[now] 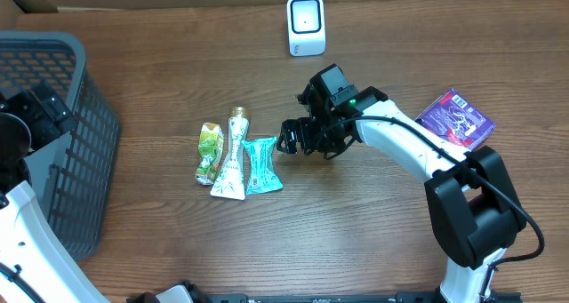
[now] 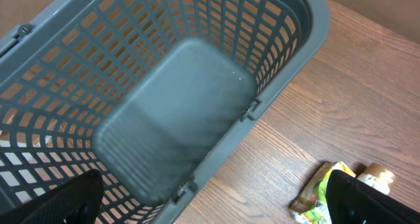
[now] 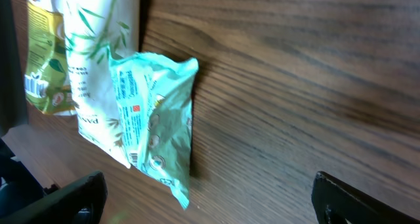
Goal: Scan the item barcode
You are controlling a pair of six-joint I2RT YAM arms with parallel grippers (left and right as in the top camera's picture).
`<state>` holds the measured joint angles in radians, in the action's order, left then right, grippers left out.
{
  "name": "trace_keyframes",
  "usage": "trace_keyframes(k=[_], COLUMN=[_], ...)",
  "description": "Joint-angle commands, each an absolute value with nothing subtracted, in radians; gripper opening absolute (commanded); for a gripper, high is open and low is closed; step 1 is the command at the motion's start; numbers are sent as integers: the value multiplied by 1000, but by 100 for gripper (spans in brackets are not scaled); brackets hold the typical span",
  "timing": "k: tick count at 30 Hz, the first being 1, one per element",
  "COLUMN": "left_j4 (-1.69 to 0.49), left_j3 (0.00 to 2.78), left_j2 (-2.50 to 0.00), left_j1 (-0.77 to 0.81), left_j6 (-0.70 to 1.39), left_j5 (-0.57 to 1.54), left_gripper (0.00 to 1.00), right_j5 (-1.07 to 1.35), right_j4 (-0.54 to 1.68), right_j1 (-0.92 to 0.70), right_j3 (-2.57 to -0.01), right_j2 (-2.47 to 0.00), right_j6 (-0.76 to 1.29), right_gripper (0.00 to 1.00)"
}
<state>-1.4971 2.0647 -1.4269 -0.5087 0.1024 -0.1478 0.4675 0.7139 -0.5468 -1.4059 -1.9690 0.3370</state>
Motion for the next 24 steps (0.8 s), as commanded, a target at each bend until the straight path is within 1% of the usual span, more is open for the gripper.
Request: trace_keyframes(k=[1, 10, 17, 24], left_j4=[-1495, -1495, -1495, -1495], left_j3=[2075, 2075, 2075, 2075], left_j2=[-1427, -1427, -1427, -1427], left_j1=[-510, -510, -510, -510], left_j6=[113, 113, 113, 113], left_j5=[-157, -157, -157, -157], left_gripper=[100, 99, 99, 100], right_j5=[473, 473, 473, 473], right_j4=[685, 616, 609, 615], right_j1=[-562, -592, -592, -592], right_j3=[-1402, -1402, -1402, -1402], right_j2=[-1981, -2013, -2013, -2013], right_j6=[342, 349, 364, 364], right_gripper=[100, 100, 99, 96])
